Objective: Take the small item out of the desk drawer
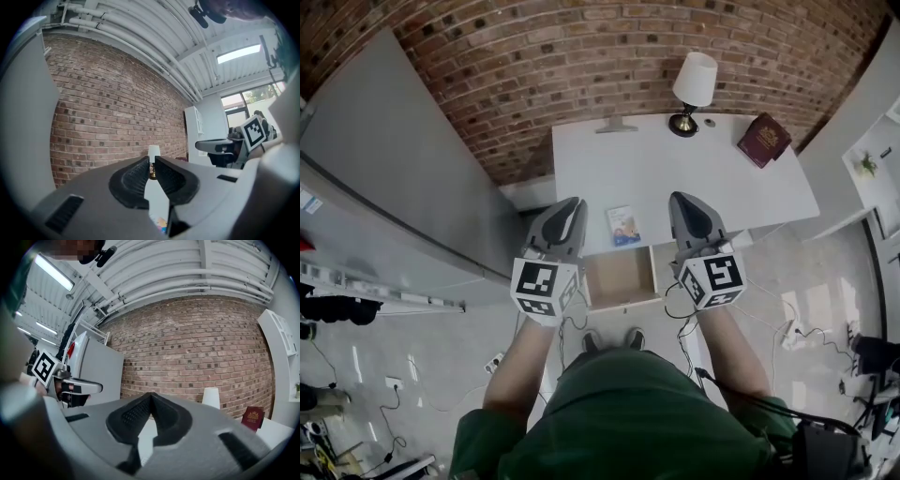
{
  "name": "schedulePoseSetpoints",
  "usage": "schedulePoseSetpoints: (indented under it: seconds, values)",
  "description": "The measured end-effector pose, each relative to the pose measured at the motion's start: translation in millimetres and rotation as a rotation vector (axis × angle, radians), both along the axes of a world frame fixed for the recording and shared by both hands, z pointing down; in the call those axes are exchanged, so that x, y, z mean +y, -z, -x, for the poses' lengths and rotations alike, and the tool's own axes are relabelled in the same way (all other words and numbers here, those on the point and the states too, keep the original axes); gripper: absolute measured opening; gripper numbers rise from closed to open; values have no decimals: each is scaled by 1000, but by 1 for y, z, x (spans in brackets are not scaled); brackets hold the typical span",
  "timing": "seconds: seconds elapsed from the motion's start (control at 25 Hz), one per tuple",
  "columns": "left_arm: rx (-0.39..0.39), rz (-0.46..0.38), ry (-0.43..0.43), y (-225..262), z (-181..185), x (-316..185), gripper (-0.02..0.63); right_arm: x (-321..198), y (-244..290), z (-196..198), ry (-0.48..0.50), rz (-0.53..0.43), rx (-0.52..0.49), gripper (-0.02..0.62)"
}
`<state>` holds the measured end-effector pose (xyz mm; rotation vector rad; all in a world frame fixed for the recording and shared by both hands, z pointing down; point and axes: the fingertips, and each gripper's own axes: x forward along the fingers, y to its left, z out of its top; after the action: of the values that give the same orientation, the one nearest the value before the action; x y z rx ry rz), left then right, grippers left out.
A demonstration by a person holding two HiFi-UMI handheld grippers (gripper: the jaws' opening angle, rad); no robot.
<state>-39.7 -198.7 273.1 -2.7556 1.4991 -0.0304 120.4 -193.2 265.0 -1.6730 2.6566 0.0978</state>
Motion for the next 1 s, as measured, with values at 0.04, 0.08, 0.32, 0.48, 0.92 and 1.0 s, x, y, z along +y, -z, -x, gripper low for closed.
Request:
schedulePoseSetpoints:
  seconds: [0.04,0.08,0.32,0.48,0.92,1.0]
  values:
    - [-3,4,1,-2,0,0,34,-1,0,-1,3,0,0,2]
    - [-6,8,3,-4,-1,-1,34,-2,0,-1,6,1,1,2]
    - [-17,15,13,-6,-7,-4,34,-5,-2,-7,26,6,8,2]
    - [-21,19,22,-9,-11,-4,34,-7,-3,-8,42,4,12,2]
    - [-34,19,44,-11,-27,-3,34,-8,-7,-22,75,11,3,2]
    - [-36,19,46,-12,-31,-4,34,-9,-8,-26,79,12,1,2]
